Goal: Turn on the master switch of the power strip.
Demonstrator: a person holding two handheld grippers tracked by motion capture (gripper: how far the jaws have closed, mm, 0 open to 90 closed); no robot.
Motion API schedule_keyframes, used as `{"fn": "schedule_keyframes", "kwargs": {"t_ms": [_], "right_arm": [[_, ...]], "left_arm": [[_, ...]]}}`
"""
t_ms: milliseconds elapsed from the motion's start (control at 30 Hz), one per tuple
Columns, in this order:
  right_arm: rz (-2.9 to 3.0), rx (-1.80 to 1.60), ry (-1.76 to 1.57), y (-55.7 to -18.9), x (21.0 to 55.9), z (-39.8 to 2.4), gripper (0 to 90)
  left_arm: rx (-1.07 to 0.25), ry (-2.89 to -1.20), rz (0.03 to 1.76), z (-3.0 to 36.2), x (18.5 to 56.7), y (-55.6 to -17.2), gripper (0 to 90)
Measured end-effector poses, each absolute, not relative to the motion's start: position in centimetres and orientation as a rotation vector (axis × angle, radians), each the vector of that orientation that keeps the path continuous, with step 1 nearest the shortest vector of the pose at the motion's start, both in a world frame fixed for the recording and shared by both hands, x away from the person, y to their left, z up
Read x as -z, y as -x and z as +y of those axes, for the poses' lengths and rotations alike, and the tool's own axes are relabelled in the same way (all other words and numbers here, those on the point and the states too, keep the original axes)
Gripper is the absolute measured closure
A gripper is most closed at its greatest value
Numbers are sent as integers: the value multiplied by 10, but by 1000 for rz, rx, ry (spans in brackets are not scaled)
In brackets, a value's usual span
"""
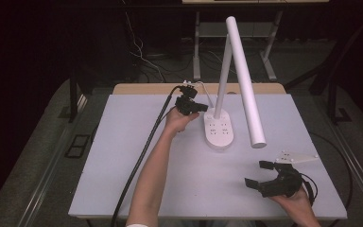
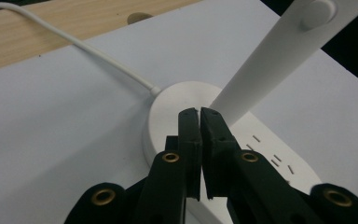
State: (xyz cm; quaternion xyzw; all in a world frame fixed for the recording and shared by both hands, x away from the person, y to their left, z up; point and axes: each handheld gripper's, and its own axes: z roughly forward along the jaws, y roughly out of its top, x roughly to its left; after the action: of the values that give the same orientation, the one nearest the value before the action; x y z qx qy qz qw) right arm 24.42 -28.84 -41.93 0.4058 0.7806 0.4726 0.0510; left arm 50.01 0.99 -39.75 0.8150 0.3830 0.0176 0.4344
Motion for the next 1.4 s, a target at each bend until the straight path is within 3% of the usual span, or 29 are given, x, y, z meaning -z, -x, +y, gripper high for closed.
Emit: {"fn": "schedule_keyframes", "kwargs": {"t_ms": [1400], "right_arm": [[2382,-1434,-1226,-245,420,-287,4]], "left_arm": [[-39,-2012,981,-7,430,-499,898]]}}
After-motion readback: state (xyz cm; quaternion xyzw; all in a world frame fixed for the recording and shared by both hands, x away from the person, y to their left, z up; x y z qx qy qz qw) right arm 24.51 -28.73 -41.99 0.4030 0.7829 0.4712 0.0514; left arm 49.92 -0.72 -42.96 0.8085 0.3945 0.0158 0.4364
